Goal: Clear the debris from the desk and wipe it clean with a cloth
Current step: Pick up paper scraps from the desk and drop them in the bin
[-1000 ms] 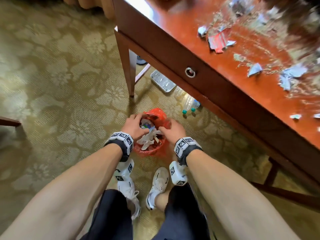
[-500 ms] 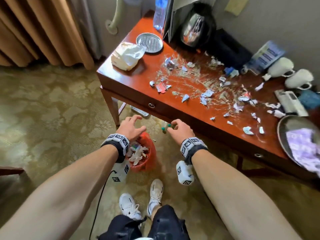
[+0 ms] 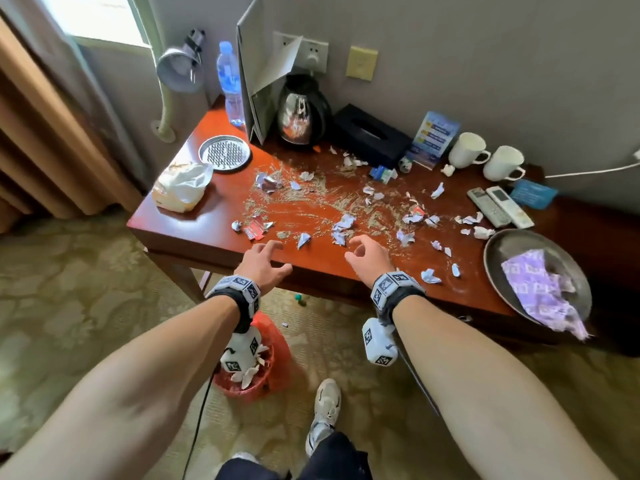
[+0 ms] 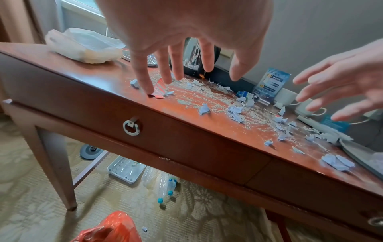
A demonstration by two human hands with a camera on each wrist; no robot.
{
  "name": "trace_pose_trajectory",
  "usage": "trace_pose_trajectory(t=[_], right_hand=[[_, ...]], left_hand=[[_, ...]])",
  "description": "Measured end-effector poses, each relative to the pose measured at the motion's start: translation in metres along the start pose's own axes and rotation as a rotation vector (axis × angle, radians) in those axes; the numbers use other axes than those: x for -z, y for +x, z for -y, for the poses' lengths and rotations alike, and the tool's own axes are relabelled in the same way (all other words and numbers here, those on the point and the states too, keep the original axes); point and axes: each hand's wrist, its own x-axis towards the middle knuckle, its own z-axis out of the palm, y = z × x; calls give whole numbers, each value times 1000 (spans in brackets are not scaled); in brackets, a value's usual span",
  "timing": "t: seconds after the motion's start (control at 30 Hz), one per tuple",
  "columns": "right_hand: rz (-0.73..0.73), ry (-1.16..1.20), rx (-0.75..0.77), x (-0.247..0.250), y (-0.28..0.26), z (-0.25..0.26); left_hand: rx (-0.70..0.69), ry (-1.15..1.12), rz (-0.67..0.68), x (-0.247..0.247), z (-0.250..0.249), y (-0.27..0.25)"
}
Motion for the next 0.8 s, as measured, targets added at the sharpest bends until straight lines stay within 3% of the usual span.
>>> trace_pose_trajectory(t=[0.27, 0.57, 0.8], right_hand=[[31, -35, 71, 45, 73, -6], [196, -160, 98, 35, 121, -7], [274, -209, 176, 5, 177, 49]], left_hand=[[66, 61, -125, 12, -39, 63], [119, 179, -134, 22, -51, 102], [237, 161, -191, 47, -28, 147]])
